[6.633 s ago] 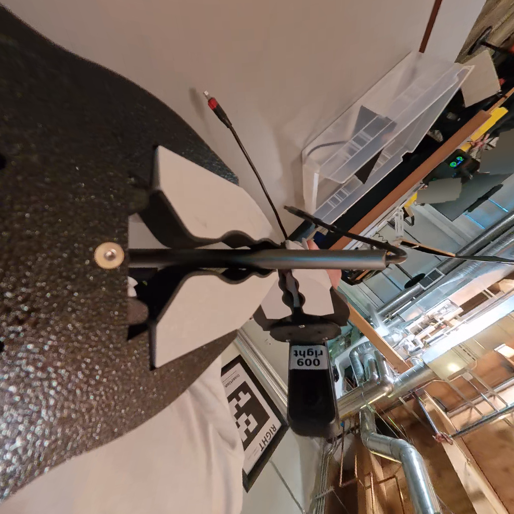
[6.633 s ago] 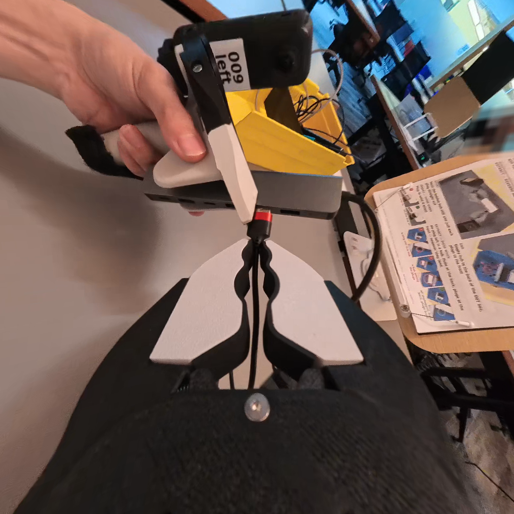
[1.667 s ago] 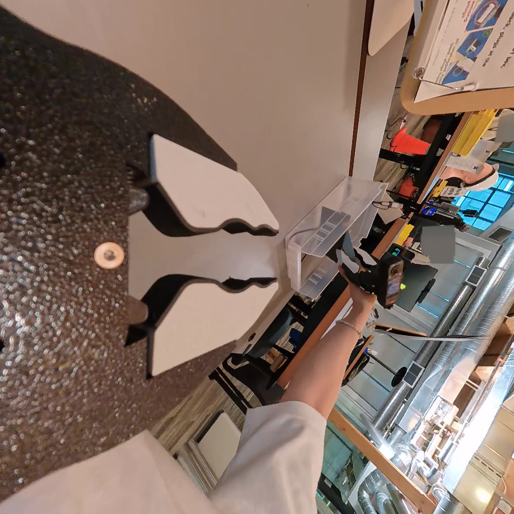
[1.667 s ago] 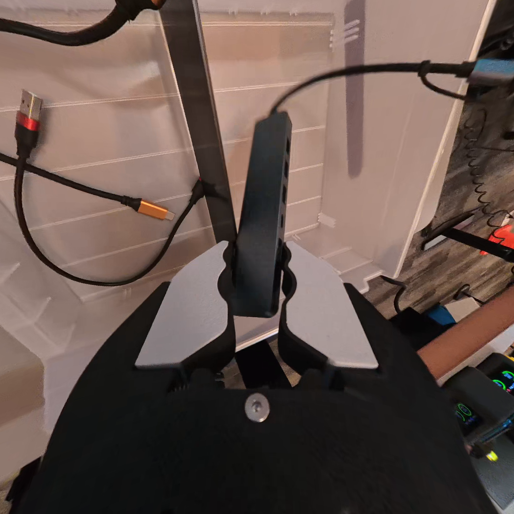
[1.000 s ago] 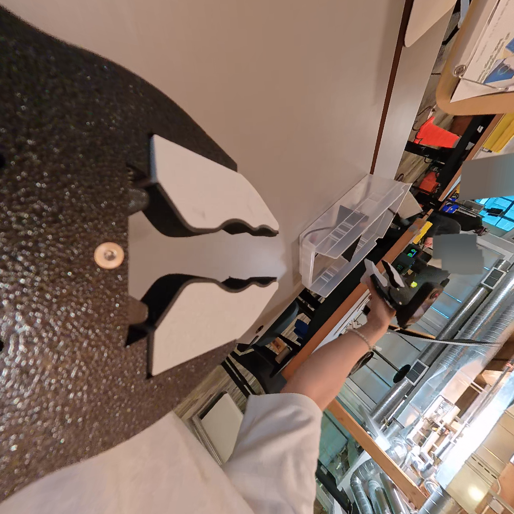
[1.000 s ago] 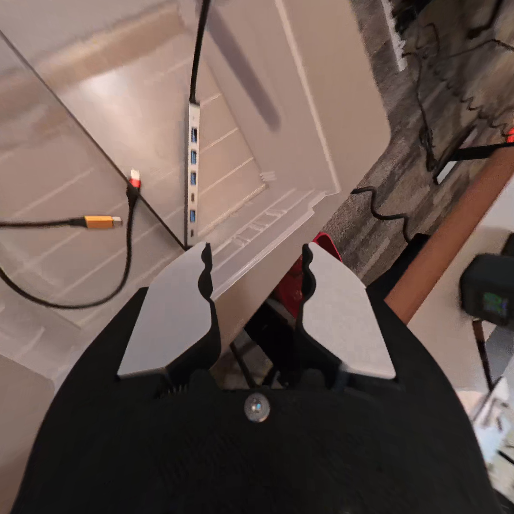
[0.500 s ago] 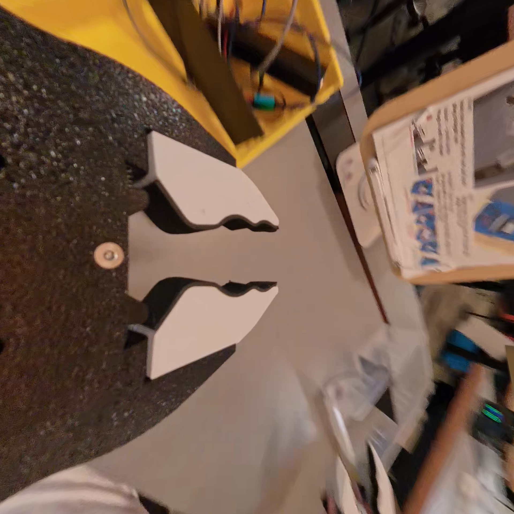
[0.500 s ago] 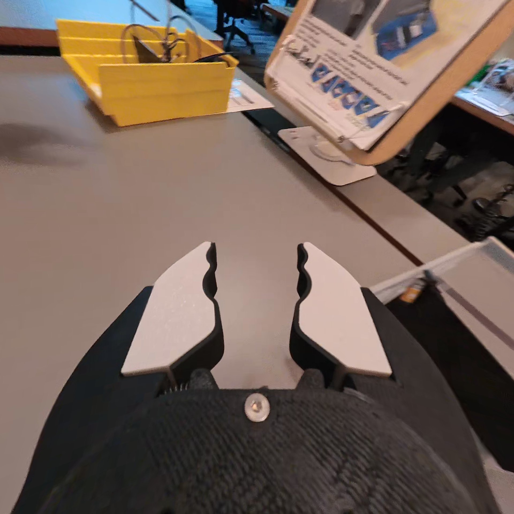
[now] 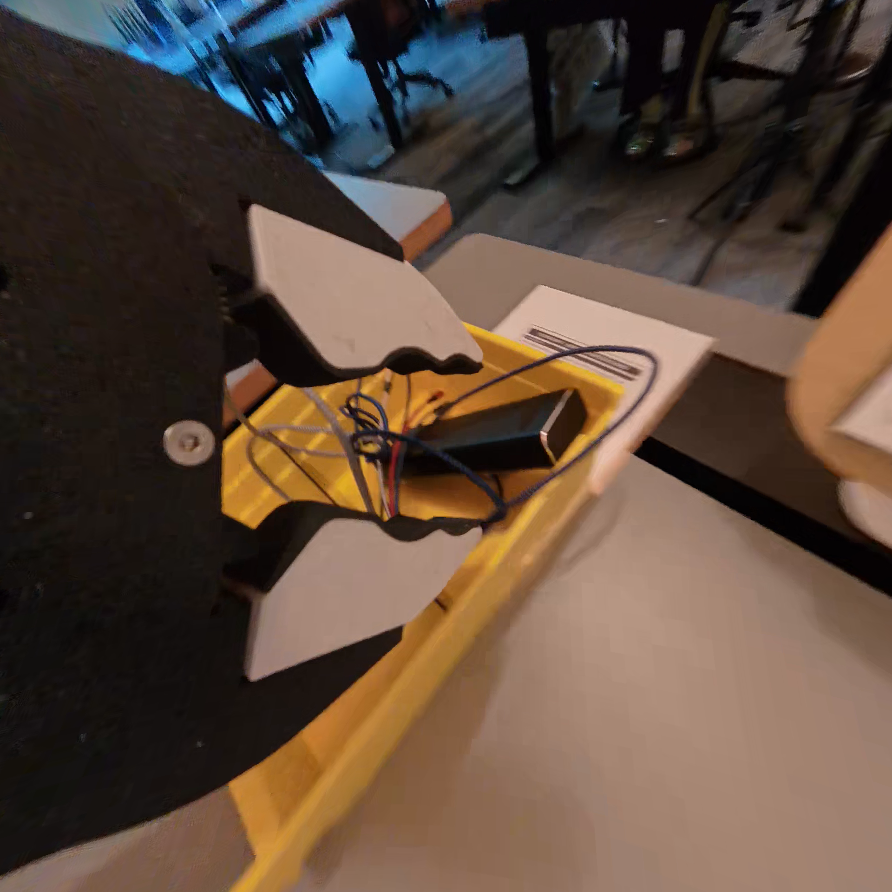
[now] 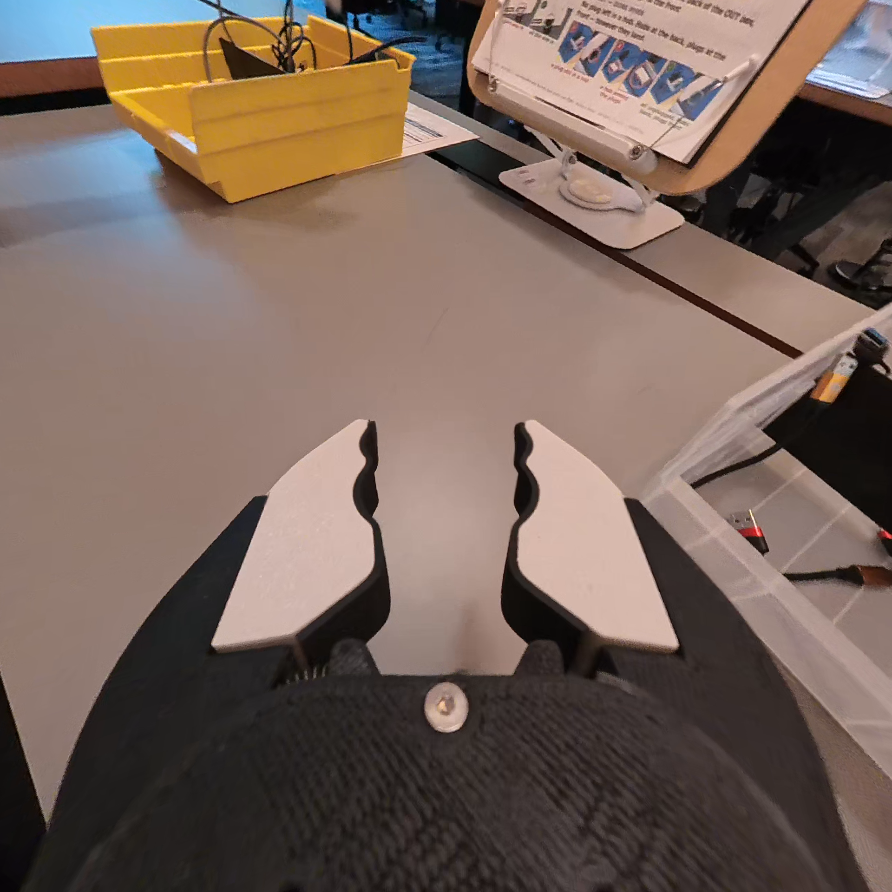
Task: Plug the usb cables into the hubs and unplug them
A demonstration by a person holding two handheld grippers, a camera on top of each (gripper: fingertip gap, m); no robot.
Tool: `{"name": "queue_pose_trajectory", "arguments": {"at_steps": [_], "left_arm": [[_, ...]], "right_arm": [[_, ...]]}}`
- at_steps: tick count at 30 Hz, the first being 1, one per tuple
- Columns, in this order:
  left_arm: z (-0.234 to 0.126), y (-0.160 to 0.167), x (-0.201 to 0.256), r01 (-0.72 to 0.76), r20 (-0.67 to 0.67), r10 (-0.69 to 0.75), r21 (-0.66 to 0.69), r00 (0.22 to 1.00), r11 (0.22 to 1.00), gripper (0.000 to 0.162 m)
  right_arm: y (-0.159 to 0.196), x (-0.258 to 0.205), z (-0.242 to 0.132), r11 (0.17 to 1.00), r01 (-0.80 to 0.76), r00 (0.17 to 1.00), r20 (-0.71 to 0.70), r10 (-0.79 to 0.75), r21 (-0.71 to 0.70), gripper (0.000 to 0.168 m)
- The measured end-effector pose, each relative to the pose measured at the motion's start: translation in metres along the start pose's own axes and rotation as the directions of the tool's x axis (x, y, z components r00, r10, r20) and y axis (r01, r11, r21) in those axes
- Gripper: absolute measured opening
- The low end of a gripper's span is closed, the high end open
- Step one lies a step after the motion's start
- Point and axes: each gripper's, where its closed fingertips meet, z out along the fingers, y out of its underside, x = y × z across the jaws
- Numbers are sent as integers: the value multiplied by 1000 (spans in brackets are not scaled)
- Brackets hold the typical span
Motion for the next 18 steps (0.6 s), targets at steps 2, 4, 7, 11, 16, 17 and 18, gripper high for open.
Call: {"name": "queue_pose_trajectory", "arguments": {"at_steps": [2,4,7,11,16,17,18], "left_arm": [[22,17,-9,-63,0,63,-114,998,992,55],[37,26,-6,-61,-83,51,-129,995,990,59],[59,45,3,-43,-167,12,-186,986,982,63],[84,68,3,-147,-90,129,-241,988,959,65],[102,69,-7,-113,77,128,-183,989,977,48],[104,70,-8,-106,98,125,-178,987,978,48],[106,70,-8,-102,121,124,-176,985,979,48]], "right_arm": [[3,4,-6,1000,-16,999,-32,17,7,54],[8,7,-13,999,-31,999,-40,31,10,53],[15,13,-18,996,-87,995,-40,89,30,53],[18,25,-14,984,-167,984,-48,170,65,51],[13,37,0,985,-156,984,-76,162,78,51],[10,36,3,986,-148,986,-69,153,81,50],[9,34,6,987,-139,988,-60,144,81,50]]}}
